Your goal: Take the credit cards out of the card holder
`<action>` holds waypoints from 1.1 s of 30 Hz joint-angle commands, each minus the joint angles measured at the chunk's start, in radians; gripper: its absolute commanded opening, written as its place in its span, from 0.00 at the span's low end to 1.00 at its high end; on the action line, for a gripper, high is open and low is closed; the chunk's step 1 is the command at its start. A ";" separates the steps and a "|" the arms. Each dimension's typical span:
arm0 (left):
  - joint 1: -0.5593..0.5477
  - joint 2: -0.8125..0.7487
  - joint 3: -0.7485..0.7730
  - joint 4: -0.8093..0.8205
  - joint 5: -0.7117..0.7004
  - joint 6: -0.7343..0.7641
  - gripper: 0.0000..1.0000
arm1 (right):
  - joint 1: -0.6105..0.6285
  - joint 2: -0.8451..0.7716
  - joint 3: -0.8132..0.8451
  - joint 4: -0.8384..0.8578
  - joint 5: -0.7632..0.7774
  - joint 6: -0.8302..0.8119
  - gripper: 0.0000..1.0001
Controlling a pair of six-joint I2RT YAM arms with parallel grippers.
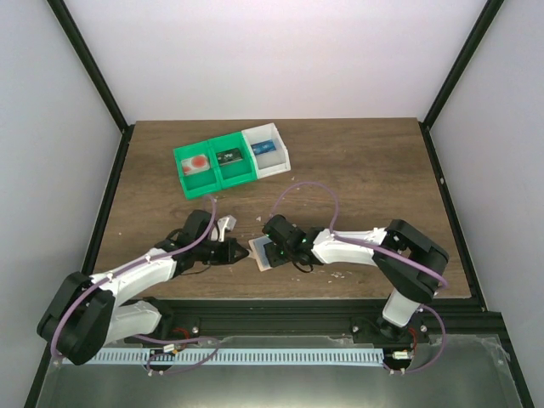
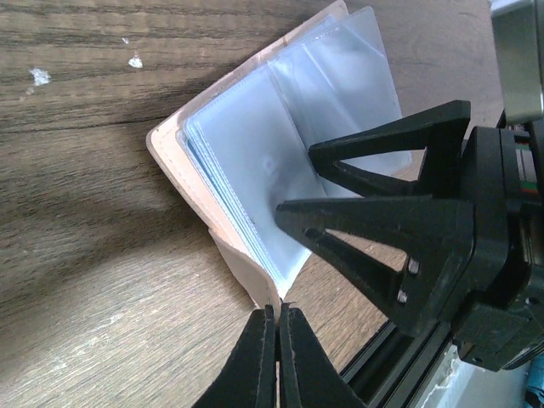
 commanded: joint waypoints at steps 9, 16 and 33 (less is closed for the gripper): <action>0.000 -0.052 0.021 0.006 0.040 0.006 0.00 | 0.008 -0.050 -0.063 -0.041 0.092 0.044 0.30; 0.001 -0.094 -0.007 0.086 0.118 -0.031 0.00 | 0.009 -0.128 -0.112 -0.100 0.090 0.089 0.27; 0.001 -0.071 -0.010 0.077 0.128 -0.020 0.00 | 0.026 -0.210 -0.020 -0.064 0.005 0.021 0.62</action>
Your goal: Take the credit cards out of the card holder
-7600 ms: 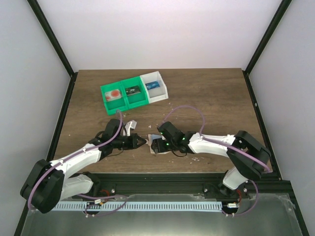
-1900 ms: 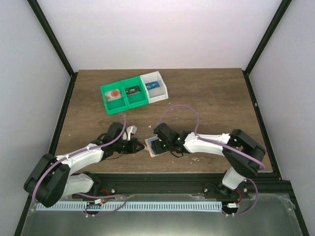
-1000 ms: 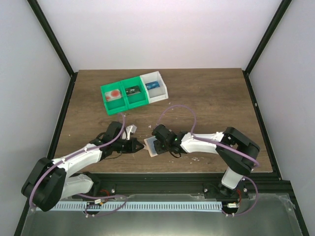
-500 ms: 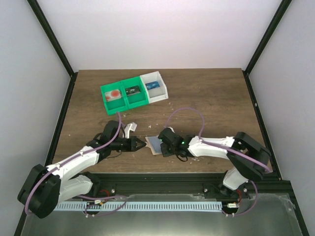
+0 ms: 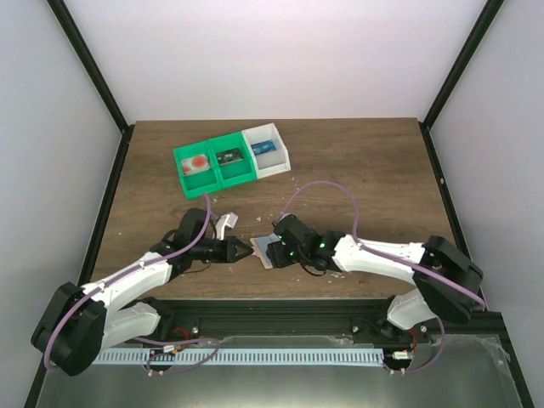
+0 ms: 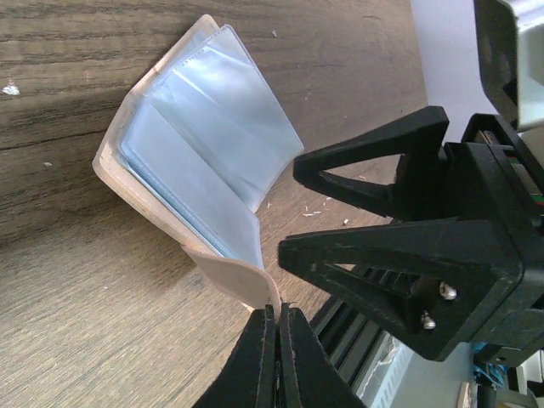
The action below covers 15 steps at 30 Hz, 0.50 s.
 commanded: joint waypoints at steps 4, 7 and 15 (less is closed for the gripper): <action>0.001 0.001 -0.012 0.030 0.009 -0.017 0.00 | 0.008 0.067 0.068 0.004 -0.026 -0.085 0.60; 0.001 0.004 -0.010 0.025 -0.002 -0.026 0.00 | 0.007 0.095 0.071 0.010 -0.029 -0.089 0.62; 0.002 0.000 -0.016 0.030 -0.022 -0.042 0.00 | 0.008 0.151 0.056 0.059 -0.048 -0.086 0.66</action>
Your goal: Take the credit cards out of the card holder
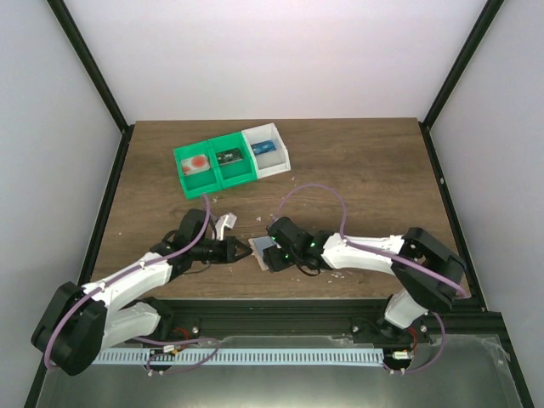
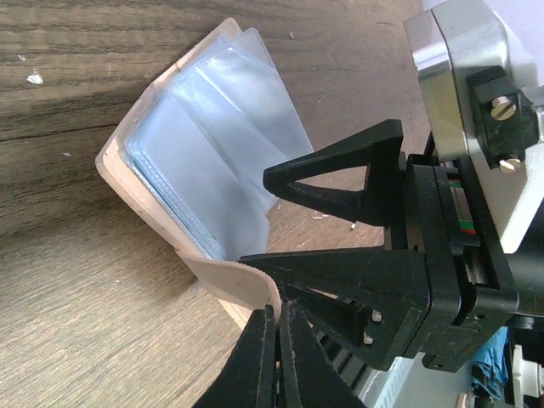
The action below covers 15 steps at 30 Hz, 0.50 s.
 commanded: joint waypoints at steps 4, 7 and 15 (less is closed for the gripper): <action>0.002 -0.010 -0.006 0.020 -0.024 -0.013 0.00 | 0.007 0.033 0.013 0.038 0.018 -0.003 0.56; 0.001 -0.021 -0.007 0.013 -0.038 -0.012 0.00 | 0.008 0.026 0.006 0.034 0.039 0.007 0.49; 0.001 -0.037 -0.010 -0.002 -0.055 -0.012 0.00 | 0.008 0.028 -0.005 0.002 0.138 0.043 0.44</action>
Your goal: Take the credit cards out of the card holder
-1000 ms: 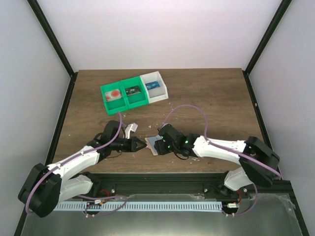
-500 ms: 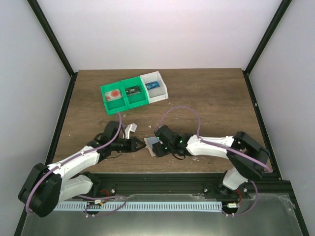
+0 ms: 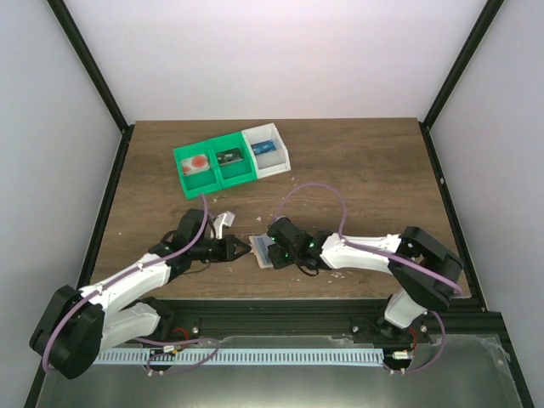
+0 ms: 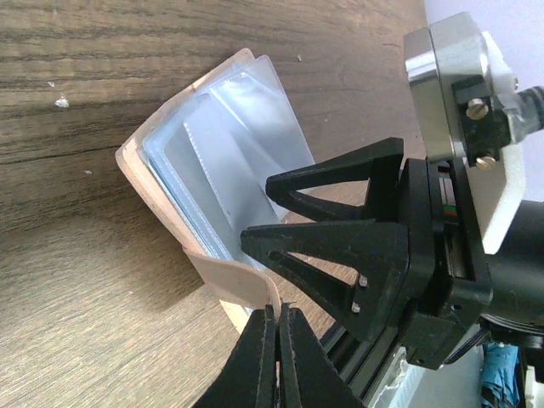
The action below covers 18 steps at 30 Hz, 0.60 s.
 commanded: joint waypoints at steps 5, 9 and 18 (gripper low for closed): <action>0.003 -0.017 -0.012 -0.010 -0.015 0.009 0.00 | 0.008 0.005 -0.001 -0.090 0.174 0.064 0.43; 0.005 -0.014 -0.005 -0.021 -0.022 0.014 0.00 | 0.007 -0.034 -0.012 -0.151 0.257 0.101 0.45; 0.006 0.011 0.010 -0.039 -0.006 0.035 0.00 | -0.009 -0.142 0.015 -0.242 0.292 0.126 0.44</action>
